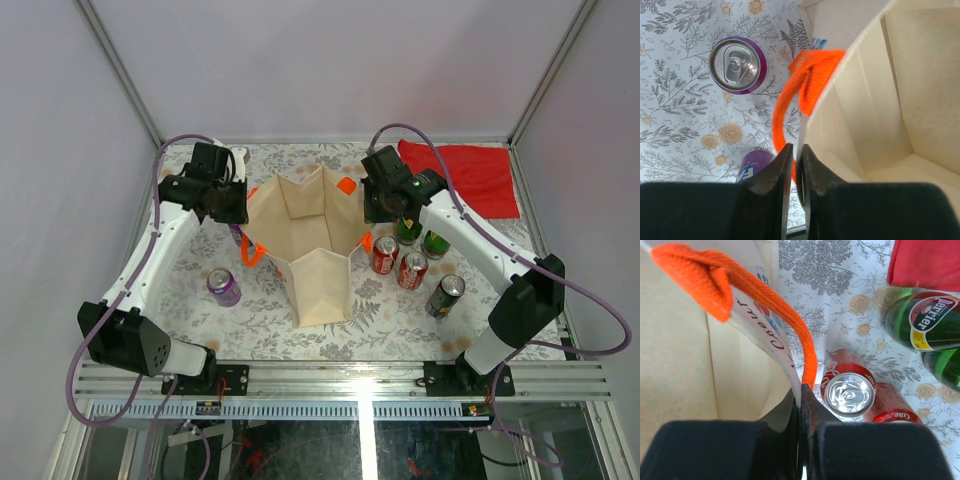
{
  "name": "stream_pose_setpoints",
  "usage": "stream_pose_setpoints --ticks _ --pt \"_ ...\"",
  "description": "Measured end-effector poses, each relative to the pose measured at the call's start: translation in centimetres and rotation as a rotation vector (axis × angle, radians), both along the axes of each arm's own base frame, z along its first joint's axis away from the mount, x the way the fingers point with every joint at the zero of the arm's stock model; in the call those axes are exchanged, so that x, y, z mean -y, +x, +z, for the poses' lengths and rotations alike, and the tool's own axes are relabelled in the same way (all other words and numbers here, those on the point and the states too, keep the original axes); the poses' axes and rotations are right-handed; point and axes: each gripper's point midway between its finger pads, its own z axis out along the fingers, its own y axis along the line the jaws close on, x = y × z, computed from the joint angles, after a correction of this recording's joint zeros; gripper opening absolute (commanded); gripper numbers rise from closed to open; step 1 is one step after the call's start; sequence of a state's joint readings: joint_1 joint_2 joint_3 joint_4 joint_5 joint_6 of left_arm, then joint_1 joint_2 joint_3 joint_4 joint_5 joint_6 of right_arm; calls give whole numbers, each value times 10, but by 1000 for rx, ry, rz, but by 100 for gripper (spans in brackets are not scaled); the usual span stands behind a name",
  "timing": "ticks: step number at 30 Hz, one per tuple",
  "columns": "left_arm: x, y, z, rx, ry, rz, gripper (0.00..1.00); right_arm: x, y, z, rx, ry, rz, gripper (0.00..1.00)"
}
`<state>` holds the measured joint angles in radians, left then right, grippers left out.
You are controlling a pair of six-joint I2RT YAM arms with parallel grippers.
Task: Place the beverage into the canvas bag
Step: Adjust the canvas bag at the center of the board, then pick up the drink from the center of the board.
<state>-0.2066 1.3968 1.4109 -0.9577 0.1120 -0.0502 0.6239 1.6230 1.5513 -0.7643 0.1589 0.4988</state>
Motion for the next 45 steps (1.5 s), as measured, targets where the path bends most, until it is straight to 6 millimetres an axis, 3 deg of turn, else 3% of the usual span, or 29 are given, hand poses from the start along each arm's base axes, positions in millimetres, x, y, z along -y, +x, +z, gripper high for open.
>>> stream_pose_setpoints --ticks 5,10,12,16,19,25,31,39,45 --pt "1 6 2 20 -10 7 42 6 -3 -10 -14 -21 -19 22" --pt "3 12 1 27 -18 16 61 9 -5 -12 -14 -26 -27 50" --pt "3 13 1 31 -22 22 73 9 -5 -11 -12 -28 -26 62" --pt "3 19 7 59 -39 47 87 10 -5 -7 0 -27 -24 69" --pt "5 25 21 125 -67 65 98 11 -6 4 29 -6 -23 73" --pt "8 30 66 286 -139 93 100 18 -9 50 140 49 -24 80" --pt "3 49 79 291 -138 99 100 28 -7 90 245 70 -46 87" --pt "-61 77 19 93 -117 267 100 45 -9 90 232 30 -83 89" --pt "-62 97 -23 -46 -91 250 99 50 -14 84 204 7 -85 95"
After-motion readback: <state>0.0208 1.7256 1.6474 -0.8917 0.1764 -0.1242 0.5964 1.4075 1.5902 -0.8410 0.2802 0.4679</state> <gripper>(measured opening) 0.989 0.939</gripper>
